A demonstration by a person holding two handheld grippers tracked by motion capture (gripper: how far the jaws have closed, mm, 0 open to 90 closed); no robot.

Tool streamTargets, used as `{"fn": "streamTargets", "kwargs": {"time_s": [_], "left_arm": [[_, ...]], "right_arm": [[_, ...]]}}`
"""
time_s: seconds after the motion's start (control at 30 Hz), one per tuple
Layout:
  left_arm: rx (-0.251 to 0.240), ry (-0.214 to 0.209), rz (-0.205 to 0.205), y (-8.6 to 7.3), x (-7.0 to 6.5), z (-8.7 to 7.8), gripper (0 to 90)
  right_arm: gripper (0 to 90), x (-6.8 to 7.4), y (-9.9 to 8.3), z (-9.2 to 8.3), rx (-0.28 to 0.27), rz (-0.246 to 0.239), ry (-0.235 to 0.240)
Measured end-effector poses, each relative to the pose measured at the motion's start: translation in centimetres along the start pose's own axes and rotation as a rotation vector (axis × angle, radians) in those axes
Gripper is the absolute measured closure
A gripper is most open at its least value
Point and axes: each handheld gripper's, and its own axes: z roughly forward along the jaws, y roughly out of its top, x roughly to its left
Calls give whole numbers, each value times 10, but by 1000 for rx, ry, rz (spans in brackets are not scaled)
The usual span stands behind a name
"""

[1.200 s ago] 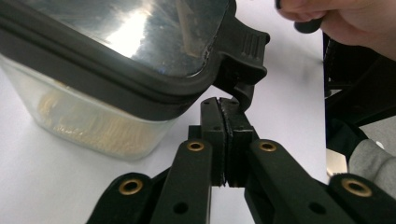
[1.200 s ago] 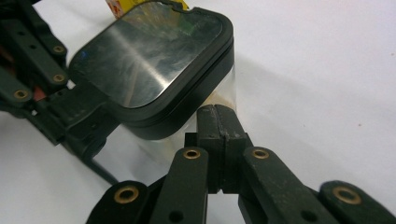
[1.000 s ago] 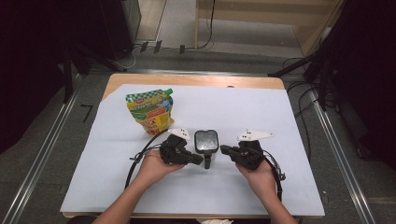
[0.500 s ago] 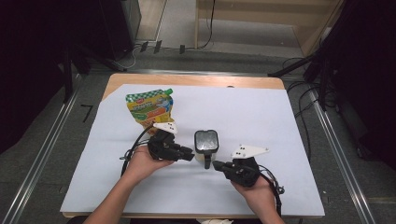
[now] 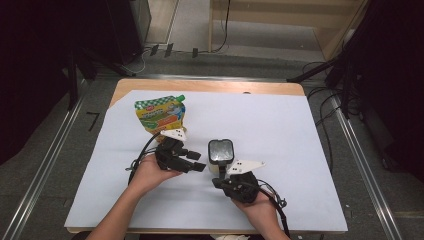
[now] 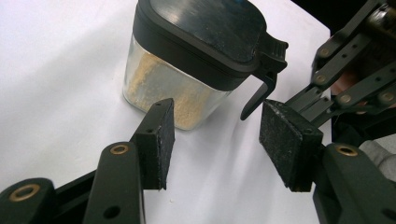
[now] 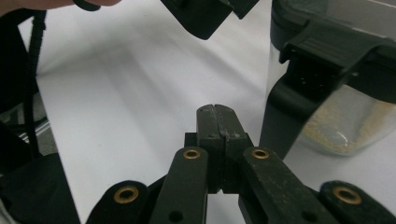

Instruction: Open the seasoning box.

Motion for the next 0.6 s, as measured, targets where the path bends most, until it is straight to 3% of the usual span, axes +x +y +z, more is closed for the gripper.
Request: {"fn": "streamTargets", "kwargs": {"time_s": [0.37, 0.6], "left_arm": [[-4, -1, -9, 0, 0, 0, 463], [0, 3, -10, 0, 1, 0, 463]], "right_arm": [[900, -10, 0, 8, -1, 44, -28], [900, -10, 0, 6, 5, 37, -42]]}}
